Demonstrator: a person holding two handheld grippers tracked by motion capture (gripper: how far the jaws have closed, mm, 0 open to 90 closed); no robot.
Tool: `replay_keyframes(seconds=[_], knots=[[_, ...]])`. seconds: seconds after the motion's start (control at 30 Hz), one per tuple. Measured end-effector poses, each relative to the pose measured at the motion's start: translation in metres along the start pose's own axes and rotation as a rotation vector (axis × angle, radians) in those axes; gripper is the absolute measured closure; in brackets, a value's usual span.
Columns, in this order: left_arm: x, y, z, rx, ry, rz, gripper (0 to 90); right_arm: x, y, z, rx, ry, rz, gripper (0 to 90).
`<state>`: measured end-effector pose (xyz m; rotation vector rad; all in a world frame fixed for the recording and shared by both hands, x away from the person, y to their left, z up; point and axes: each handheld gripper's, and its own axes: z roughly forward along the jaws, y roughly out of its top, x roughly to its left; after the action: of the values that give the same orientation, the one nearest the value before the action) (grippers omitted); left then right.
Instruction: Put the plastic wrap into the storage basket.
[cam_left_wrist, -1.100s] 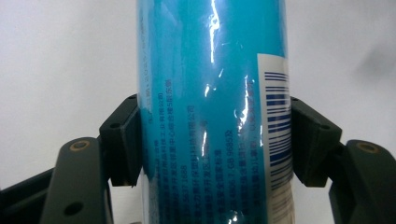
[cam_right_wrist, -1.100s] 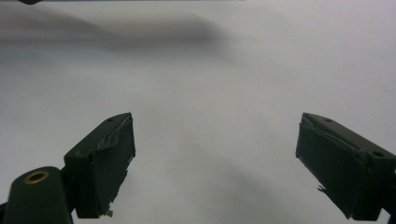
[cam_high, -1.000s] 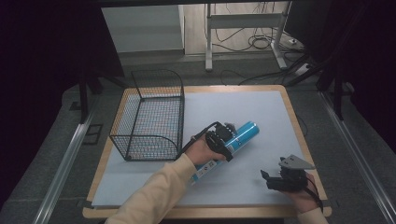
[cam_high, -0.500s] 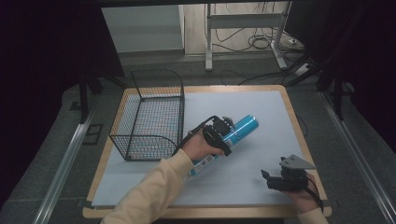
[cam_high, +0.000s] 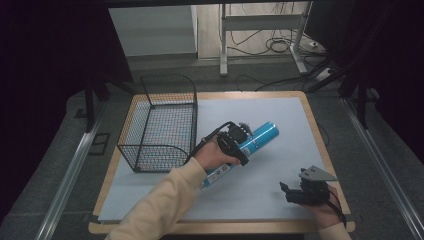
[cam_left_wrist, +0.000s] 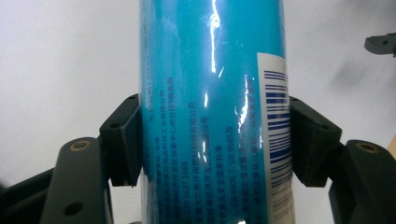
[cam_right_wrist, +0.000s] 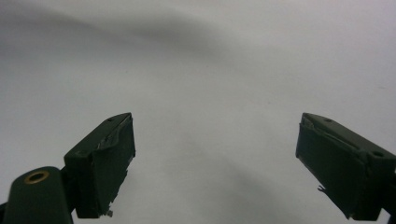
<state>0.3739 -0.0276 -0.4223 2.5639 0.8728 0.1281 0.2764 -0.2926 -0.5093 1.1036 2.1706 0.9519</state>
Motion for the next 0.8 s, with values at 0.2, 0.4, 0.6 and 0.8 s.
replay_keyframes(seconds=[0.2,0.4,0.6,0.8], knots=[[0.001,0.002,-0.005,-0.008,0.009,0.001,31.6,0.0,0.0,0.0,0.0,0.0,0.004,12.2],[0.003,0.005,-0.016,-0.024,0.023,0.008,31.6,0.0,0.0,0.0,0.0,0.0,0.006,12.2],[0.003,0.01,-0.029,-0.051,0.033,0.013,31.6,-0.001,0.0,0.0,-0.001,-0.002,0.003,12.2],[0.006,0.013,-0.036,-0.062,0.033,0.015,31.6,-0.001,0.0,0.0,0.001,-0.002,0.003,12.3]])
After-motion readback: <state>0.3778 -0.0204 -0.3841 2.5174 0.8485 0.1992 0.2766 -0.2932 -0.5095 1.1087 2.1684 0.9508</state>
